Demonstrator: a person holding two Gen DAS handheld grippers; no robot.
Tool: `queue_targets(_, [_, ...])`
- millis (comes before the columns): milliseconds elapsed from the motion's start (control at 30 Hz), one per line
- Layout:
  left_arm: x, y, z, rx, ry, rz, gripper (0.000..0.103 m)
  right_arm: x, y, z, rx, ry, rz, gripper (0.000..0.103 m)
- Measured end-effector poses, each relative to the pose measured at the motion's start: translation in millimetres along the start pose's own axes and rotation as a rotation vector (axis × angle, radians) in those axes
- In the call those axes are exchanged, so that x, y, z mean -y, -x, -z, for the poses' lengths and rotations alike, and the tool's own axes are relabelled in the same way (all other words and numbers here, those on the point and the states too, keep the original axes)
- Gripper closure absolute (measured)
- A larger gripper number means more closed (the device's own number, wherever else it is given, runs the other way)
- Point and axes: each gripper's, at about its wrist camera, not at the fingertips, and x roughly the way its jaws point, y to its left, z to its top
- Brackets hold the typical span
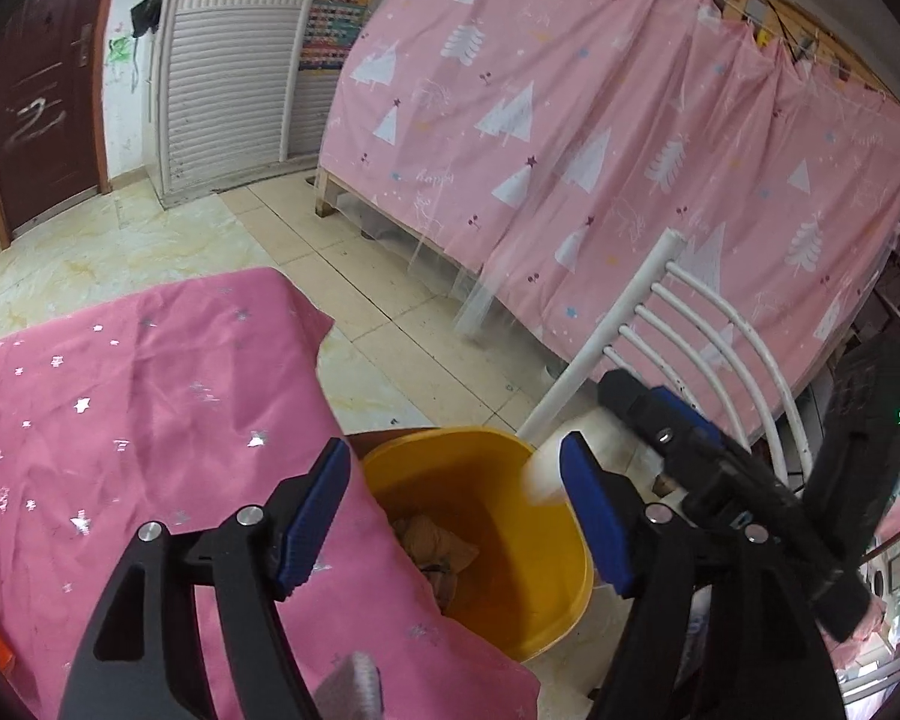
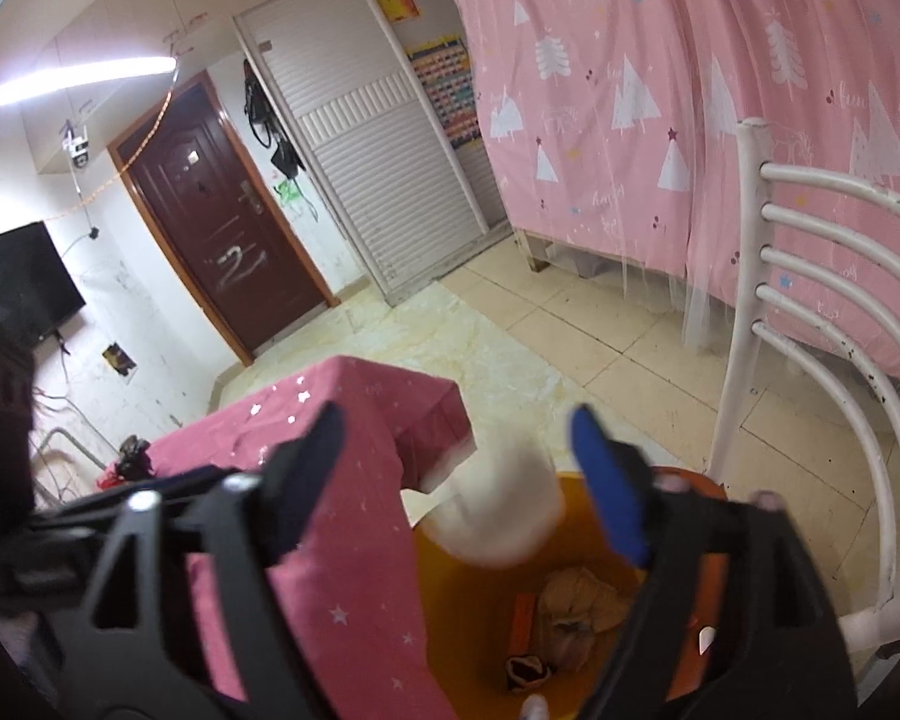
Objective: Collect trash
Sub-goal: 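Carry both to the yellow bin, open left gripper while right releases ball, then return to table and grasp the Hello Kitty snack bag with left gripper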
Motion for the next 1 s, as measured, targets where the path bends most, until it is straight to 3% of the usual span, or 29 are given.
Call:
queue_targets(500, [-30.9, 60.0, -2.2, 0.097, 0.048, -0.054, 0.038, -38.5, -2.0, 6.8, -0.007, 0.074, -0.046, 0.024])
queue_targets(1000, [-119.1, 134.5, 25.6, 0.159, 0.100, -0.201, 0.036, -133.0, -16.3, 34.7, -0.076, 0.195, -0.197, 0.024])
